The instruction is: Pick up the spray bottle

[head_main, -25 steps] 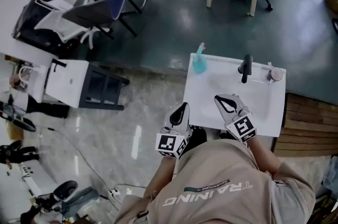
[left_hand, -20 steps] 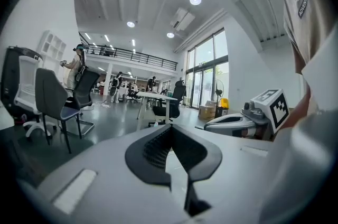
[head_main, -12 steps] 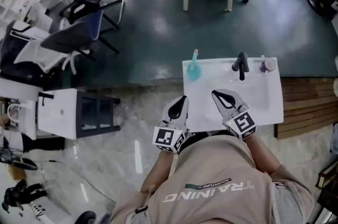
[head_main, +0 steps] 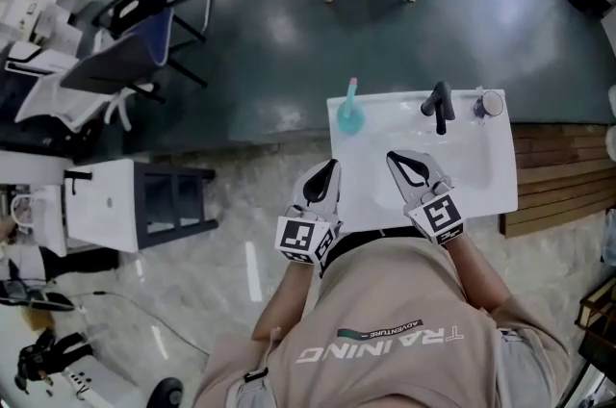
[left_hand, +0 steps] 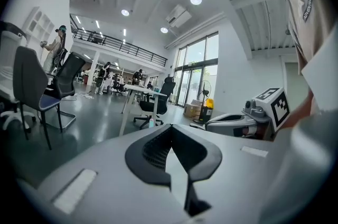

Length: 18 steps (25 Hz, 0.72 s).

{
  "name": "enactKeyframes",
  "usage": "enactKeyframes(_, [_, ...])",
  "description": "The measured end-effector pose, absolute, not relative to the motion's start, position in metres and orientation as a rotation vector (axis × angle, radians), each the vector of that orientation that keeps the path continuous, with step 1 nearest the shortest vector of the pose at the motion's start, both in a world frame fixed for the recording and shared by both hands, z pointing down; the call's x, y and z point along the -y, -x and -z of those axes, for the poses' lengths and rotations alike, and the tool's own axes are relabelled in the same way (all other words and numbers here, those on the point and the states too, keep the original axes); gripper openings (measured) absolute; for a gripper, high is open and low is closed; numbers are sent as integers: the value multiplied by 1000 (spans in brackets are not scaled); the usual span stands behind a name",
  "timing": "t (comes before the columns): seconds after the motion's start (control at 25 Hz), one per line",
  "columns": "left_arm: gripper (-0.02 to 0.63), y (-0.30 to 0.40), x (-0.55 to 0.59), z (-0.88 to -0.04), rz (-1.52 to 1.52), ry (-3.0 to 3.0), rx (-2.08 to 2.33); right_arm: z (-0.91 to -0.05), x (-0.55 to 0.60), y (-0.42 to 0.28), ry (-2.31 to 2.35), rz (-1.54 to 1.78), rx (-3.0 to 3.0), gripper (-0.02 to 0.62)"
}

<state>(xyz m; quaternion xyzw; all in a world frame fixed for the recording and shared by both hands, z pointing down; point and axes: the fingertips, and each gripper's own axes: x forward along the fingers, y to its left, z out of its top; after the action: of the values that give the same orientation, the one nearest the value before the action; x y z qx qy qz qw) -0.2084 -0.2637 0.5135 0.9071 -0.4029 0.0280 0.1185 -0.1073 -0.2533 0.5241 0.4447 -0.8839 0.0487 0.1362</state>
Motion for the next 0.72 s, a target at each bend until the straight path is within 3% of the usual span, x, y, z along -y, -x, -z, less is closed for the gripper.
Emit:
enactKeyframes(0.36, [18,211,264,-496,-130,-2623,1294,-521,273,105,-1203,-186,2660,6])
enactKeyframes(0.48, [18,209,267,-498,-129,-2601,1331,-532,279,102,-1142,-231,2675,101])
enactKeyframes(0.72, [18,205,264,-497,-112,-2546,1383,-547,290,98,-1051,-261,2661,150])
